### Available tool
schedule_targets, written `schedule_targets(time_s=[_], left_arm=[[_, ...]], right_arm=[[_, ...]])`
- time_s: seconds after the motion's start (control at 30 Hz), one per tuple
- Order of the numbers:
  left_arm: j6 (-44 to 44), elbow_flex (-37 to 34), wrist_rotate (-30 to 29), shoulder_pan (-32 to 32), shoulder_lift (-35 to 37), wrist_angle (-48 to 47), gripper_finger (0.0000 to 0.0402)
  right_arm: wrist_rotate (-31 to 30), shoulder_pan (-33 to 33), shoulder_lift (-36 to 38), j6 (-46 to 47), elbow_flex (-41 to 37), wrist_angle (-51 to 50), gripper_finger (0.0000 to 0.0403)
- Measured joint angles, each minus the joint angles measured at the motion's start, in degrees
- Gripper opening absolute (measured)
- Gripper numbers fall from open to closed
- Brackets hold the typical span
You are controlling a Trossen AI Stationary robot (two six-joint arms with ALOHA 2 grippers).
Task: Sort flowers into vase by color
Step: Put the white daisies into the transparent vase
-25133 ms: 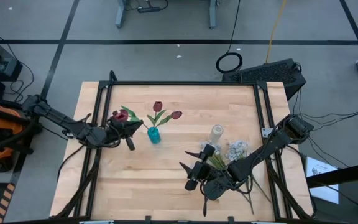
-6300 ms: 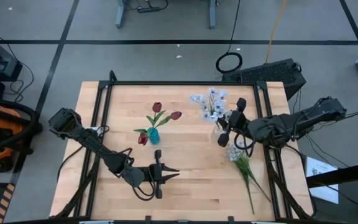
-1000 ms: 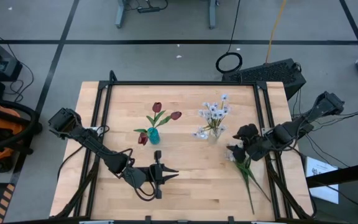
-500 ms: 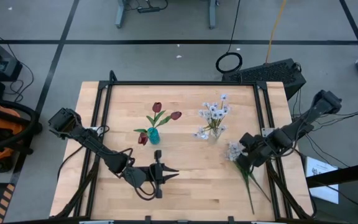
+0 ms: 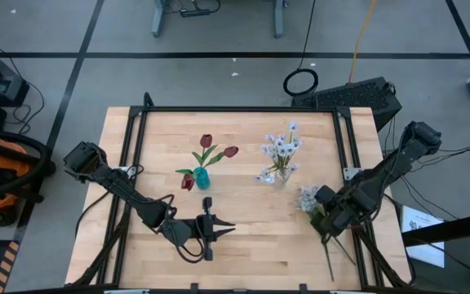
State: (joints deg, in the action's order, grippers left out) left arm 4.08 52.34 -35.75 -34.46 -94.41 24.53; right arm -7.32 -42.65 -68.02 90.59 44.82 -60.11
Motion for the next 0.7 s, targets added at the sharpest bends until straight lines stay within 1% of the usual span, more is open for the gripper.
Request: schedule_targets(time_s=[0.2, 0.37, 0.7], left_arm=[[-0.2, 0.0, 0.0, 0.0, 0.0, 0.0, 0.0049], [-0.3, 0.0, 0.0, 0.0, 0.0, 0.0, 0.0049], [-0.3, 0.0, 0.0, 0.0, 0.0, -0.1, 0.0049]], right_arm=[[1.4, -1.8, -5.2, 2.4, 0.0, 0.7, 0.0302], [1.4, -2.5, -7.5, 1.9, 0.0, 4.0, 0.0303], [1.2, -2.5, -12.7, 1.2, 0.0, 4.0, 0.0301]])
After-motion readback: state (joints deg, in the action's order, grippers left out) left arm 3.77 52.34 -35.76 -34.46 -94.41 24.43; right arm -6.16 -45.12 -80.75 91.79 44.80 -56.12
